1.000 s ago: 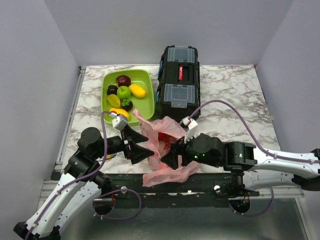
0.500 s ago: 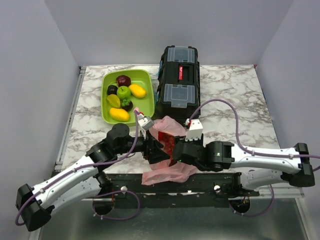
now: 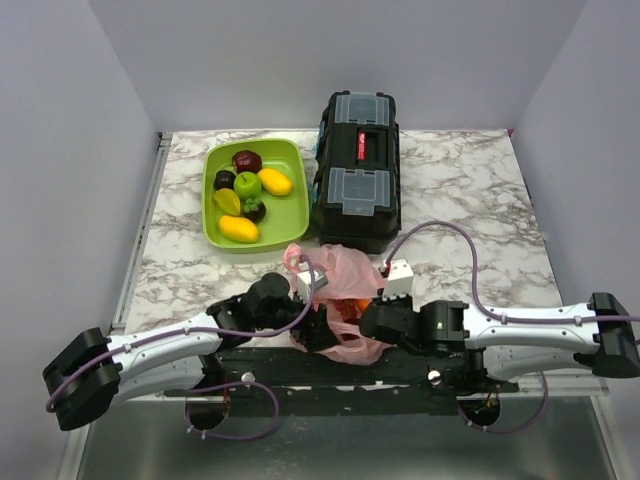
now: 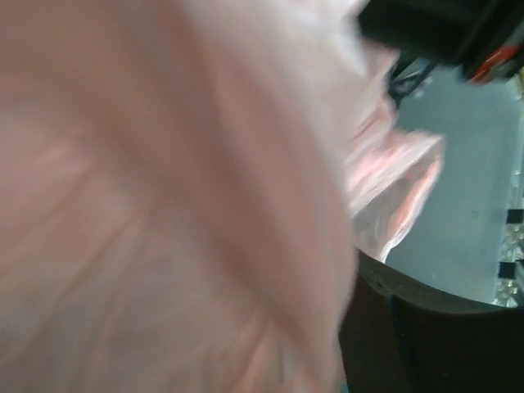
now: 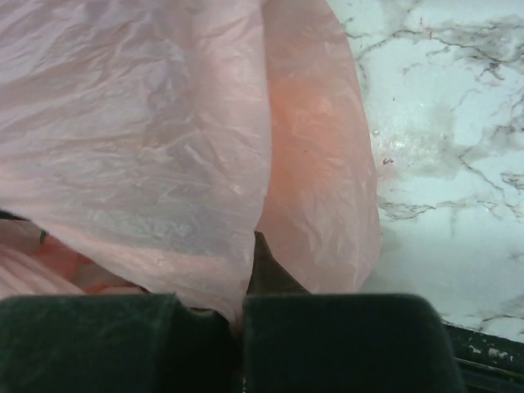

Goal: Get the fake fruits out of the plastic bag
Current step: Adjust the plastic bag at the center of the board.

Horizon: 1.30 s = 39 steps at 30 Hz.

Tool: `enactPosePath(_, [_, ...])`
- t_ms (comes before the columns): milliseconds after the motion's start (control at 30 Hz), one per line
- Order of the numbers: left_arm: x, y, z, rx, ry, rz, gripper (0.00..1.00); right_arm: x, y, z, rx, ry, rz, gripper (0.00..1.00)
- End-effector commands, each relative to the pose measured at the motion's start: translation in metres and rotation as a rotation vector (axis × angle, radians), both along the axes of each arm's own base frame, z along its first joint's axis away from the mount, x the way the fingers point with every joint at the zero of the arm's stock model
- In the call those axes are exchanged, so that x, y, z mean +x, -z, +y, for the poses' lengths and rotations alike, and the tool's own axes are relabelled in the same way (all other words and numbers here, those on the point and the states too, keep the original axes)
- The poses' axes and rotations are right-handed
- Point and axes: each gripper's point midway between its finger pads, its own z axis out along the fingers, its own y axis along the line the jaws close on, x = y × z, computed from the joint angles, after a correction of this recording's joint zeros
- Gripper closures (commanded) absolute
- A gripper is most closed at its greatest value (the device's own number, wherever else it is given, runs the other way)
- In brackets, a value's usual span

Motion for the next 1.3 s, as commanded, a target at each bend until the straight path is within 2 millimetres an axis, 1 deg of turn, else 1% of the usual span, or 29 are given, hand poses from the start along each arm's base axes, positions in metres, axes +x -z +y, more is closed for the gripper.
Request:
enactPosePath(0, [-0.006,0.045,0.022,0.115,-0.076,0.069,0.36,-0.005,0.007,0.010,0.093,-0.052,0.003,0.99])
enactPosePath(67, [-0.006,0.054,0.024,0.138,-0.124,0.131,0.43,-0.004,0.010,0.011,0.118,-0.049,-0.008,0.99])
enactPosePath(100, [-0.002,0.061,0.028,0.196,-0.164,0.152,0.43,-0.003,0.012,0.011,0.128,-0.048,-0.016,0.99])
enactPosePath(167, [0.001,0.069,0.027,0.255,-0.175,0.174,0.44,-0.001,0.018,0.011,0.135,-0.038,-0.024,0.99])
enactPosePath(267, [0.002,0.076,0.022,0.301,-0.161,0.199,0.51,0.003,0.027,0.012,0.134,-0.017,-0.039,0.99])
enactPosePath(333, [0.004,0.072,0.018,0.282,-0.148,0.177,0.51,0.006,0.031,0.008,0.115,0.017,-0.052,0.99])
enactPosePath(400, [0.007,0.059,0.016,0.219,-0.141,0.129,0.48,0.010,0.030,0.007,0.097,0.035,-0.065,0.99])
enactPosePath(467, [0.010,0.042,0.017,0.154,-0.155,0.072,0.42,0.011,0.026,0.010,0.087,0.034,-0.071,0.99])
enactPosePath(633, [0.015,-0.003,0.027,-0.001,-0.209,-0.037,0.25,0.013,0.016,0.016,0.096,0.018,-0.085,0.99])
enactPosePath(667, [0.015,-0.016,0.027,-0.043,-0.210,-0.061,0.23,0.013,0.015,0.016,0.098,0.013,-0.086,0.99])
enactPosePath(800, [0.009,-0.050,0.036,-0.147,-0.203,-0.126,0.15,0.013,0.010,0.018,0.110,-0.006,-0.097,0.99])
enactPosePath(900, [0.013,-0.070,0.046,-0.173,-0.245,-0.170,0.08,0.014,0.006,0.018,0.112,-0.010,-0.102,0.99])
enactPosePath(967, [0.017,-0.083,0.047,-0.185,-0.265,-0.192,0.06,0.014,0.002,0.019,0.117,-0.015,-0.106,0.99])
enactPosePath(1033, [0.018,-0.096,0.045,-0.197,-0.262,-0.204,0.10,0.013,-0.001,0.020,0.117,-0.030,-0.109,0.99])
enactPosePath(1067, [0.019,-0.103,0.042,-0.203,-0.254,-0.216,0.12,0.013,-0.002,0.022,0.113,-0.042,-0.107,0.95])
enactPosePath(1100, [0.021,-0.107,0.040,-0.201,-0.251,-0.223,0.13,0.012,-0.003,0.022,0.103,-0.053,-0.108,0.84])
enactPosePath(1167, [0.025,-0.114,0.035,-0.184,-0.246,-0.233,0.19,0.012,-0.009,0.020,0.086,-0.053,-0.104,0.58])
enactPosePath(1200, [0.026,-0.114,0.031,-0.173,-0.236,-0.233,0.22,0.012,-0.014,0.020,0.082,-0.053,-0.100,0.52])
enactPosePath(1267, [0.030,-0.114,0.023,-0.160,-0.226,-0.224,0.27,0.010,-0.024,0.020,0.072,-0.073,-0.092,0.46])
